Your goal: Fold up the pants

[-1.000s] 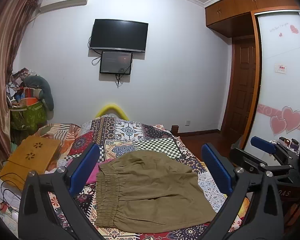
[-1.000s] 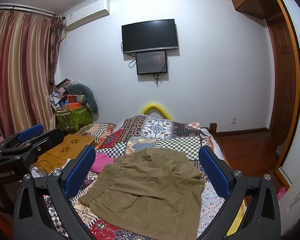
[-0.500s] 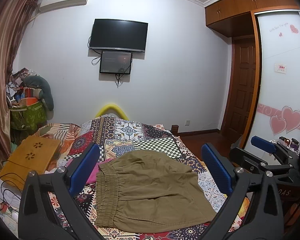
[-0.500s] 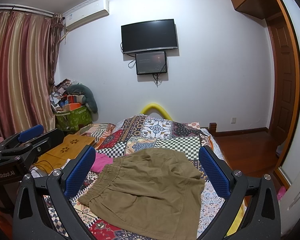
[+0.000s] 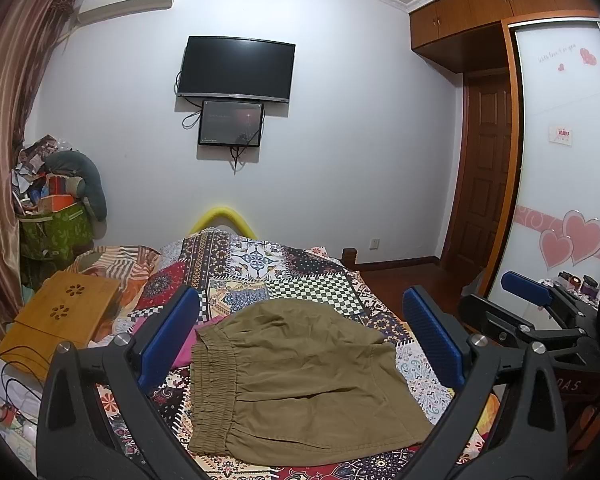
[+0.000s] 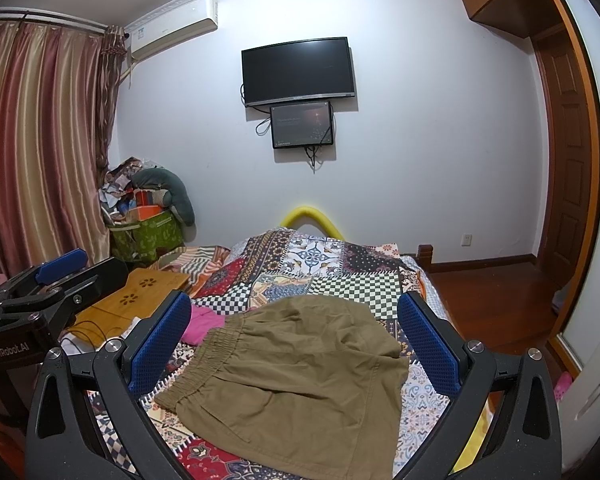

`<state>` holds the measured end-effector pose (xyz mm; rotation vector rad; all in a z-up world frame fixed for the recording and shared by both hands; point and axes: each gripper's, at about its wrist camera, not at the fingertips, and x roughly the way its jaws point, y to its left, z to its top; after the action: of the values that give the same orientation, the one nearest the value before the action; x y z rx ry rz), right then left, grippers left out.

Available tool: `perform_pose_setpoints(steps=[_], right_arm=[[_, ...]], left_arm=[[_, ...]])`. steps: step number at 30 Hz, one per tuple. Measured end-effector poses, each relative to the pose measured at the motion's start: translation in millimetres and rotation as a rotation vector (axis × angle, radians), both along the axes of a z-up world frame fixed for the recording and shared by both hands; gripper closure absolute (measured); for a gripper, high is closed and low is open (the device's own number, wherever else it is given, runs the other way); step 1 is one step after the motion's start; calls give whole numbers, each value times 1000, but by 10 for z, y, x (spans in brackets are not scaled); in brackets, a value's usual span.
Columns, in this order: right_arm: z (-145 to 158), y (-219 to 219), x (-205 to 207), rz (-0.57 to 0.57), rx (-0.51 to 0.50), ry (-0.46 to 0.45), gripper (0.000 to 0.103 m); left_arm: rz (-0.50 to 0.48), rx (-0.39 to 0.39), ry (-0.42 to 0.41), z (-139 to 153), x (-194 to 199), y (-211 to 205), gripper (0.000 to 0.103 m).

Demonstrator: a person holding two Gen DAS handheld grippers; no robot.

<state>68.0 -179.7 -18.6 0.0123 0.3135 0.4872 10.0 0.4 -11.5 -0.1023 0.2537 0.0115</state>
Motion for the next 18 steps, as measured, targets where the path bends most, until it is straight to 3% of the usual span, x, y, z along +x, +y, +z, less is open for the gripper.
perform_pose_setpoints(steps=[9, 18], right_arm=[[-66, -24, 99, -21, -9, 32, 0], [-393, -188, 502, -110, -49, 140, 0]], left_arm=[[5, -1, 52, -109, 208, 25, 0], [-1, 11, 195, -454, 706, 171, 0]])
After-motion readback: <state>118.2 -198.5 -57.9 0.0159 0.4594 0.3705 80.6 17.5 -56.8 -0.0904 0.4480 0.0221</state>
